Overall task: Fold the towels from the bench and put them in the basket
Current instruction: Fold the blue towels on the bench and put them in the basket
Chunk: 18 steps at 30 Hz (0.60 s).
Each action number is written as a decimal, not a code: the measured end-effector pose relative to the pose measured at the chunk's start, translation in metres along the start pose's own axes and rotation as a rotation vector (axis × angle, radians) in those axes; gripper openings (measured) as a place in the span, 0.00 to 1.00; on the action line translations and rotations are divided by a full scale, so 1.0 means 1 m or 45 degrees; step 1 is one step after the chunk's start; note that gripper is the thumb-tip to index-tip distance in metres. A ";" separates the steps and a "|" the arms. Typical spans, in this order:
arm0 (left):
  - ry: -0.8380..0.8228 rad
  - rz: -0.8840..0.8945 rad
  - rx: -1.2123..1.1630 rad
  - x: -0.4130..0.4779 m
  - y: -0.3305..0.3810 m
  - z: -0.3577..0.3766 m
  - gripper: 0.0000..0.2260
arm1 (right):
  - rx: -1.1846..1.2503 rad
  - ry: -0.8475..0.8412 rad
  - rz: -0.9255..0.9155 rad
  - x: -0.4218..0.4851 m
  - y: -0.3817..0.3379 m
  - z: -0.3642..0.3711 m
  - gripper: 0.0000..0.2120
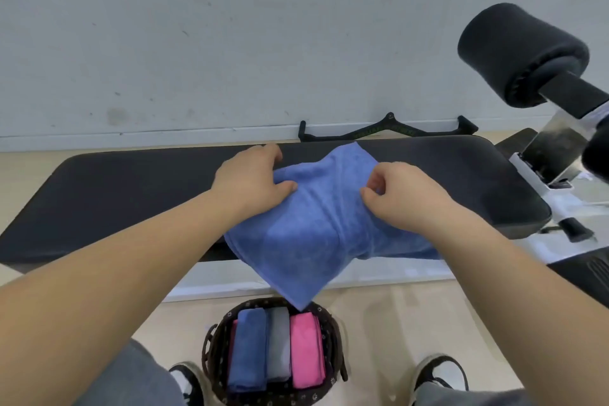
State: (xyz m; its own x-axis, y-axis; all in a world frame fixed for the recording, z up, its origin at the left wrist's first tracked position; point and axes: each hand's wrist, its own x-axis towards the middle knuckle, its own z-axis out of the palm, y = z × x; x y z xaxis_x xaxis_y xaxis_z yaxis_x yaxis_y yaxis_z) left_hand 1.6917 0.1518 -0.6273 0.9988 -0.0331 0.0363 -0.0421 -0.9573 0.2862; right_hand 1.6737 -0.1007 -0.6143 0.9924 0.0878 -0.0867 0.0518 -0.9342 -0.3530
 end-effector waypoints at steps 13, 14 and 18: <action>-0.201 -0.007 -0.214 -0.016 -0.052 -0.008 0.03 | -0.228 -0.106 0.217 0.021 0.000 0.003 0.14; -0.203 0.013 -0.214 -0.015 -0.053 -0.008 0.02 | -0.223 -0.123 0.244 0.019 0.002 0.001 0.14; -0.257 0.072 -0.220 -0.013 -0.058 -0.009 0.02 | -0.128 0.032 0.210 0.024 0.008 0.001 0.12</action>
State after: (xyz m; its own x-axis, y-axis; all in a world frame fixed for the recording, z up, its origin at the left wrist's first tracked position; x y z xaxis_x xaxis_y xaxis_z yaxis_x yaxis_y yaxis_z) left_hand 1.6810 0.2103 -0.6359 0.9789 -0.1579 -0.1297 -0.0840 -0.8897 0.4487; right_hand 1.6976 -0.1057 -0.6203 0.9907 -0.0770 -0.1120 -0.1023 -0.9652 -0.2406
